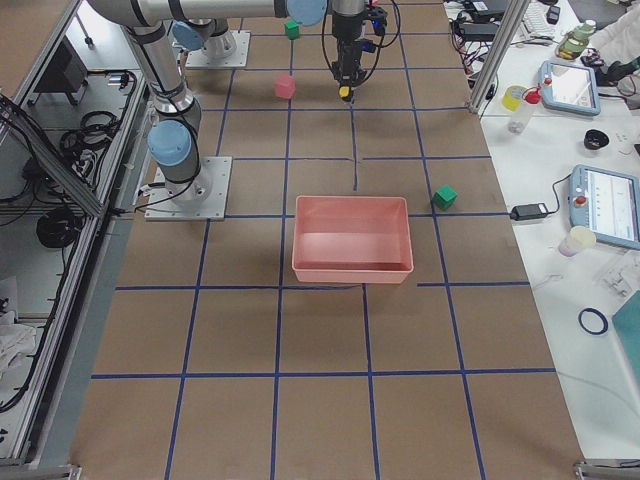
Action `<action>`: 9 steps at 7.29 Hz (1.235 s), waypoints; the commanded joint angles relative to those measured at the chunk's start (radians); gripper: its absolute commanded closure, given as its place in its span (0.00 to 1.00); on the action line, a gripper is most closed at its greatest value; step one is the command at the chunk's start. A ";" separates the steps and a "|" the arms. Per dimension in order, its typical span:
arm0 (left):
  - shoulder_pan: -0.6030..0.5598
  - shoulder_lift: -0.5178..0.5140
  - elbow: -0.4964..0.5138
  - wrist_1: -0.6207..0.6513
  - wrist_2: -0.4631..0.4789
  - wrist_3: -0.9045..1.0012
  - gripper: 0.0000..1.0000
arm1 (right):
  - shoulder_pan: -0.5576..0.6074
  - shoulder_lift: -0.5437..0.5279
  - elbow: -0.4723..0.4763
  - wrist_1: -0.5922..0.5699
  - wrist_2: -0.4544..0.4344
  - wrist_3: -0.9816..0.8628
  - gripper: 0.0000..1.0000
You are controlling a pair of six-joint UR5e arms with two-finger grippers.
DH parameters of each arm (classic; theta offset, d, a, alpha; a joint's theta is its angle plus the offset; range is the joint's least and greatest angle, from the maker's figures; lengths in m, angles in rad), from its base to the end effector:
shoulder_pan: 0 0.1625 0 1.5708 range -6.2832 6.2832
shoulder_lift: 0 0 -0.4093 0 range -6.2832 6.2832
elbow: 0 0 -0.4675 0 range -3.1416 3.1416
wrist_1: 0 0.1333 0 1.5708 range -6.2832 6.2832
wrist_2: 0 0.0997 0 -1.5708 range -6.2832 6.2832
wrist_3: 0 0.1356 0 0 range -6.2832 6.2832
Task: Align button upright
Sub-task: 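Lift the button with the left gripper and rotate it cap-up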
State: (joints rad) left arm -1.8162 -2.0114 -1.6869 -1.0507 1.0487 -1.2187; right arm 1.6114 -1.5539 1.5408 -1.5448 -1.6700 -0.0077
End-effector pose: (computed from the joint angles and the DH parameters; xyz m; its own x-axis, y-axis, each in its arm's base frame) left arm -0.3569 -0.5980 0.1646 -0.5194 -0.8434 0.1375 -0.7097 0.5153 0.4804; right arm 0.1430 -0.5670 0.4417 -0.9939 -0.0494 0.0989 -0.0482 0.9987 0.0137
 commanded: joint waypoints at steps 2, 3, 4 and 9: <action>0.113 -0.033 -0.010 -0.077 -0.214 -0.027 0.94 | 0.001 0.000 0.001 0.000 -0.004 0.000 0.00; 0.115 -0.055 -0.008 -0.075 -0.223 -0.022 0.94 | 0.001 0.000 0.001 0.000 -0.004 0.000 0.00; 0.116 -0.076 0.001 -0.066 -0.225 -0.019 0.94 | 0.001 0.000 0.001 0.000 -0.005 0.000 0.00; 0.132 -0.129 0.004 -0.008 -0.216 0.056 0.93 | 0.001 0.000 0.001 0.000 -0.005 0.000 0.00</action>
State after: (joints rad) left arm -1.6906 -2.1354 -1.6830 -1.0653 0.8310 -1.1765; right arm 1.6122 -1.5539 1.5417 -1.5447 -1.6751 -0.0078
